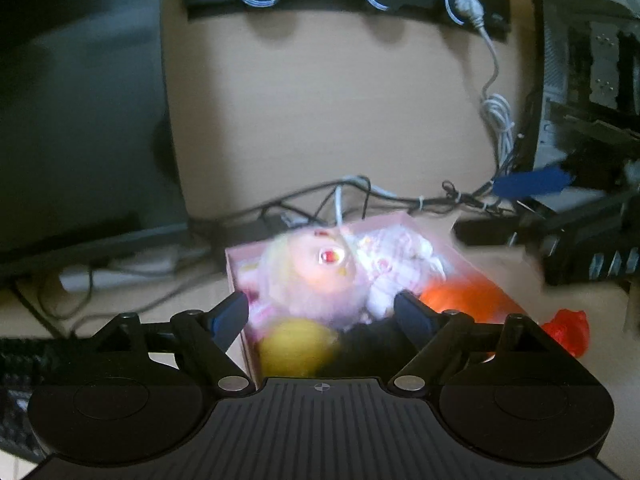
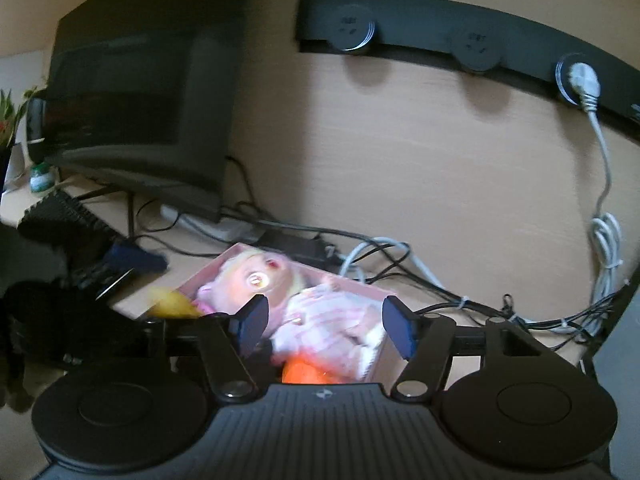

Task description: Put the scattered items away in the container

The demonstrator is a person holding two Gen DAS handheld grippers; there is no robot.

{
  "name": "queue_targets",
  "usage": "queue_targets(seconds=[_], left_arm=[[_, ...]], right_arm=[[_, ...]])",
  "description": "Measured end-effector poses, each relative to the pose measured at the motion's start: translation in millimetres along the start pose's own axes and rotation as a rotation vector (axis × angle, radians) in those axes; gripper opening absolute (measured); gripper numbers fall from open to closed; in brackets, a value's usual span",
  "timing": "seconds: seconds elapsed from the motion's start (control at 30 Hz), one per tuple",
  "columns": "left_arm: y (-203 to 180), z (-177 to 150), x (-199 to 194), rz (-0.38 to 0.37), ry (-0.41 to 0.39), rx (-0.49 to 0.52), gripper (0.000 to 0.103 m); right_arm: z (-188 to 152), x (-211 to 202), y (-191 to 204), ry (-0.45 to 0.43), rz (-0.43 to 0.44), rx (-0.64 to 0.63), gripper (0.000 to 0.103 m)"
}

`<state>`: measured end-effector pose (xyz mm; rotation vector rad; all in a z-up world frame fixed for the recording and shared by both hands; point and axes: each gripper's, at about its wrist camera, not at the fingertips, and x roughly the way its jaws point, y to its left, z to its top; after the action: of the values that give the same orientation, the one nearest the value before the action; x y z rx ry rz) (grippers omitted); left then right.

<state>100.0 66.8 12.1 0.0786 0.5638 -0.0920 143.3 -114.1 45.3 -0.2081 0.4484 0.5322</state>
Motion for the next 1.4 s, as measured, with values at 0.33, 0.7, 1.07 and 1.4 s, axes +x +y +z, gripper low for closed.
queue_targets(seconds=[0.33,0.7,1.07,1.4], left_arm=[[-25.4,-26.8,-16.9,-0.047,0.173,0.013,0.095],[-79.5,-41.2,-31.9,-0.221,0.232,0.121,0.096],[-76.7,-45.6,-43.3,-0.198,0.242,0.081,0.097],[-115.3,-56.0,-45.2,-0.352,0.283,0.223,0.097]], right_arm=[[-79.1,-38.3,-65.4,0.177,-0.207,0.201,0.078],[-115.5,-35.6,-18.2,0.227,-0.127,0.122,0.087],[-118.9,-13.7,-14.1,0.290,-0.092,-0.007,0.079],[-135.6,-89.1,0.7,0.391,0.060,-0.064,0.090]])
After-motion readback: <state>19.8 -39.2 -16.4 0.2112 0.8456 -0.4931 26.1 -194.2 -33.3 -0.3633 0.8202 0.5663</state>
